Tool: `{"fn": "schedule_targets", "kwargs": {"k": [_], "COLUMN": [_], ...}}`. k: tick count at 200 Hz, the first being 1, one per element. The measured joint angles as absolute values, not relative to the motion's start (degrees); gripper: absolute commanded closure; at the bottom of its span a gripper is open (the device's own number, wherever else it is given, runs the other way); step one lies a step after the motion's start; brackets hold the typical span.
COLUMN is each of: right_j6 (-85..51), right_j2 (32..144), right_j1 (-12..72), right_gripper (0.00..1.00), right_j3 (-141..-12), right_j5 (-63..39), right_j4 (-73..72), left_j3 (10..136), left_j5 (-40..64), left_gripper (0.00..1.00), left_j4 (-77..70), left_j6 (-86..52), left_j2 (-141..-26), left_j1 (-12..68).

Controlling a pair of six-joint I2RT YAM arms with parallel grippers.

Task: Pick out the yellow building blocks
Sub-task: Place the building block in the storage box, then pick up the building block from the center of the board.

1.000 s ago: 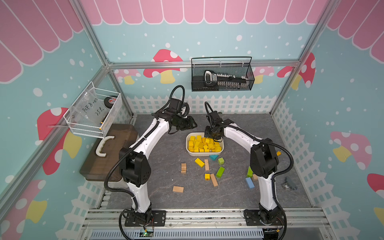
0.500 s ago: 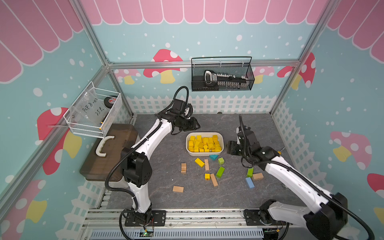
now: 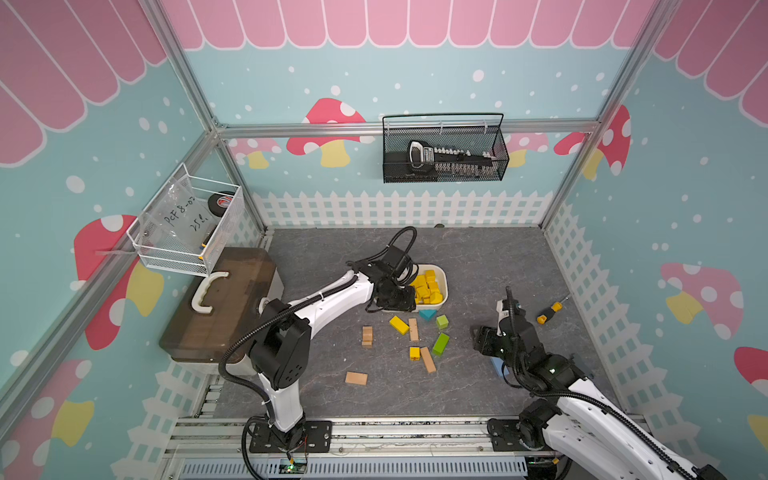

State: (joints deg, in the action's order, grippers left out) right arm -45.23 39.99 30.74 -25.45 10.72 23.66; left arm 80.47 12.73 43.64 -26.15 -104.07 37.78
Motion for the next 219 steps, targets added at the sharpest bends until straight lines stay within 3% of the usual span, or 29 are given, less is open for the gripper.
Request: {"fn": "schedule_targets", "kwargs": {"k": [29, 68, 219], "right_j6": [-46.39, -46.76, -46.35], "right_j2": [38.72, 35.55, 27.27], "right_j1": [30.74, 30.74, 30.74], "right_gripper": [0.26, 0.25, 0.25], "right_j3": [-24.69, -24.45, -21.93], "right_j5": [11.14, 11.18, 11.11], "right_j4": [23.09, 22.46, 22.55], "left_j3": [74.08, 74.54, 85.62], "left_j5": [8.99, 5.10, 0.99], "left_gripper": [0.50, 0.40, 0.44], "left_j4": [42.92, 42.50, 51.79], "left_j6": [-30.94, -36.10, -59.29], "left_j2": [-102.15, -102.83, -118.32], "left_j1": [39.83, 41.54, 41.36]}}
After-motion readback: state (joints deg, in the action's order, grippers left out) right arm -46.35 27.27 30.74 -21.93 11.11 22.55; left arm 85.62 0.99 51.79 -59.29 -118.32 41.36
